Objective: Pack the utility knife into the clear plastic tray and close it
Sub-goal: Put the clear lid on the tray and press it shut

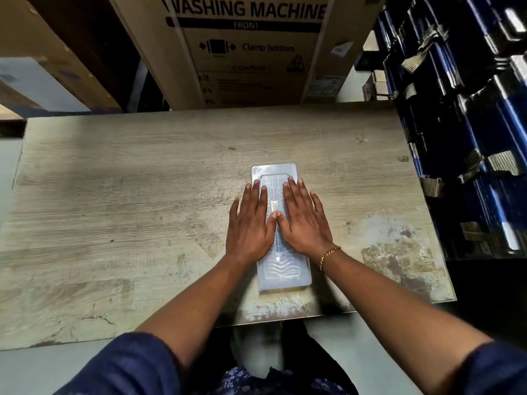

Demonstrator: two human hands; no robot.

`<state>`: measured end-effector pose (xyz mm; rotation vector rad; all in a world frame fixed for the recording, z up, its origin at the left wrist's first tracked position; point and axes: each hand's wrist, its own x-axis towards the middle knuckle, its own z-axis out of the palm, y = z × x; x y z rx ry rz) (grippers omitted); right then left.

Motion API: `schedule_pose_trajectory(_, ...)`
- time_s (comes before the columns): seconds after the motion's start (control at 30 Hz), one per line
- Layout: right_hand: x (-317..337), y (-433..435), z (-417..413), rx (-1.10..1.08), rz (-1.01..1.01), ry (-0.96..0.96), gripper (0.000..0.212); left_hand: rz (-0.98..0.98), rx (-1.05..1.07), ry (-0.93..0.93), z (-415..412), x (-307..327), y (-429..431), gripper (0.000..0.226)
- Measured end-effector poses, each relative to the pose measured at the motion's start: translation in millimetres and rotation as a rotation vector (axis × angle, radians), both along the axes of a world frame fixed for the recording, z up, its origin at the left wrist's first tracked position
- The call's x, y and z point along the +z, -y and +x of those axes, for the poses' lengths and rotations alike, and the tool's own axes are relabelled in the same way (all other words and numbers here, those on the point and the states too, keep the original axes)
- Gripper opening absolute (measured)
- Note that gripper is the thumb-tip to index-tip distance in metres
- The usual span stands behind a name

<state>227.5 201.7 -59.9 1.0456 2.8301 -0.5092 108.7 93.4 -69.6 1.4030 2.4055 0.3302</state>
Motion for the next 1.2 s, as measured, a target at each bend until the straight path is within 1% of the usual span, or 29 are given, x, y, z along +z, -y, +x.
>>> schedule_pose_trajectory(0.2,-9,-24,-17,0.020,0.035,0.054,0.073,-0.032,-0.009,-0.012,-18,-7,-20,0.073)
schedule_pose_trajectory(0.43,-20,-22,-15,0.016,0.029,0.031,0.072,-0.037,0.004,-0.033,-14,-16,-18,0.071)
schedule_pose_trajectory(0.6,-17,-22,-16,0.015,0.029,0.046,0.073,-0.067,-0.001,-0.054,-14,-13,-20,0.072)
schedule_pose_trajectory(0.77,-8,-25,-15,0.034,0.084,0.050,0.074,-0.072,-0.029,-0.069,-22,-7,-20,0.073)
schedule_pose_trajectory(0.83,-3,-33,-21,0.048,0.096,0.046,0.074,-0.045,-0.027,-0.064,-27,-2,-27,0.072)
schedule_pose_trajectory(0.97,-4,-47,-36,0.078,0.093,0.100,0.071,-0.042,-0.017,-0.020,-32,-3,-44,0.070)
schedule_pose_trajectory(1.2,-18,-46,-35,0.049,0.077,0.028,0.071,-0.014,-0.006,-0.023,-31,-15,-43,0.071)
